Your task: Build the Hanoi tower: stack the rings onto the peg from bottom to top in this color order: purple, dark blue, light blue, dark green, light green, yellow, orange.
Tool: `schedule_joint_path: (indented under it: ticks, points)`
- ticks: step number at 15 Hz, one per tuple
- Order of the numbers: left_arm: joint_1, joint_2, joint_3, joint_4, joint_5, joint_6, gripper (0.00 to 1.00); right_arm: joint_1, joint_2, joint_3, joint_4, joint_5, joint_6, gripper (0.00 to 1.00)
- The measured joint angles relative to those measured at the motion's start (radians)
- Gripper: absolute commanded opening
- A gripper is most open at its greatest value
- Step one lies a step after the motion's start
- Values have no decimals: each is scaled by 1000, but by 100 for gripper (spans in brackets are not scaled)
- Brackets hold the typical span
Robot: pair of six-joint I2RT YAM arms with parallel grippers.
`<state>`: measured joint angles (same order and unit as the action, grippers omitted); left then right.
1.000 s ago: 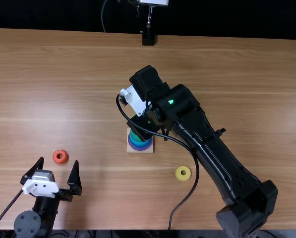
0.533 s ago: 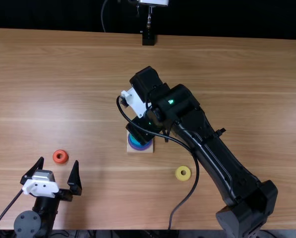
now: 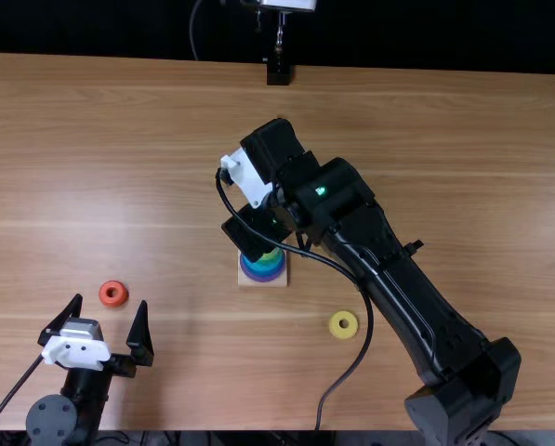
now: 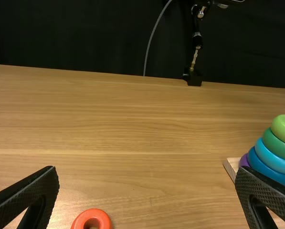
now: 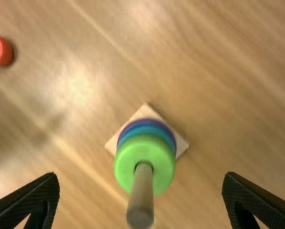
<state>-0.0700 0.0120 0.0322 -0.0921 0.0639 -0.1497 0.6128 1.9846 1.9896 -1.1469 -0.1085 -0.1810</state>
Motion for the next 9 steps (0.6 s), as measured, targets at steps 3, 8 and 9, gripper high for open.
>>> schedule_joint_path:
  ticks: [3,8,9]
  points:
    - [0,0,0,0,0,0,100,-60,-80,-106,120,-3,0,100]
    - [0,0,0,0,0,-1,100,-200,-271,-340,355,16,60,100]
    - [0,0,0,0,0,0,100,-219,-300,-404,393,18,83,100]
